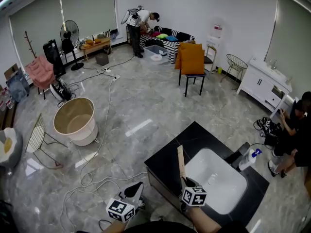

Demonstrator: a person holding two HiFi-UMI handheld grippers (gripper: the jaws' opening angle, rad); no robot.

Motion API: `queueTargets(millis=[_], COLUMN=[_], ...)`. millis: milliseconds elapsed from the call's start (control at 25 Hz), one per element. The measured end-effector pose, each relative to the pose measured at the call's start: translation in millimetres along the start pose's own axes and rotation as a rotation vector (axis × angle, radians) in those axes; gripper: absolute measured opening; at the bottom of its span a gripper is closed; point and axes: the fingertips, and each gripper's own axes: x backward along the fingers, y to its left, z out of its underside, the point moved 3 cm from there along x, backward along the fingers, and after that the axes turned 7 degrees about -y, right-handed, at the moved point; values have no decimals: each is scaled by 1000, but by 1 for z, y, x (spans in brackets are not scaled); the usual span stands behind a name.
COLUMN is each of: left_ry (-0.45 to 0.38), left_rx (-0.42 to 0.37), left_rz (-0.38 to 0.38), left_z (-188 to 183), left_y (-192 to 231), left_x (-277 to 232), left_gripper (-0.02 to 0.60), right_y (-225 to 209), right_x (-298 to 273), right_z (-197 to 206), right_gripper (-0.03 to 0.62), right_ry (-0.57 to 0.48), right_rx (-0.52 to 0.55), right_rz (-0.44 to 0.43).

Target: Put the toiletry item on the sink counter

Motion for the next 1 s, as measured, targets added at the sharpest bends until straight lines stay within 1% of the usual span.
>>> queueTargets(millis=[160,320,640,1000], left_ry=[-1,-2,15,25], left_rx=[5,-3,-28,-33], left_rz=[2,12,49,71], left_z=[-7,-13,-21,-25], left_y=[20,37,62,91], left_x=[-9,-21,-45,-66], left_gripper=[0,0,0,0], right_y=[-2,-3,-13,-16], right_x=[-24,-48,-84,-115], right_z=[1,0,0,-5], right_gripper=[35,35,35,38], right_ry=[13,25,47,61], right_rx=[-53,-79,-100,-119], right_rz=[34,54,130,174])
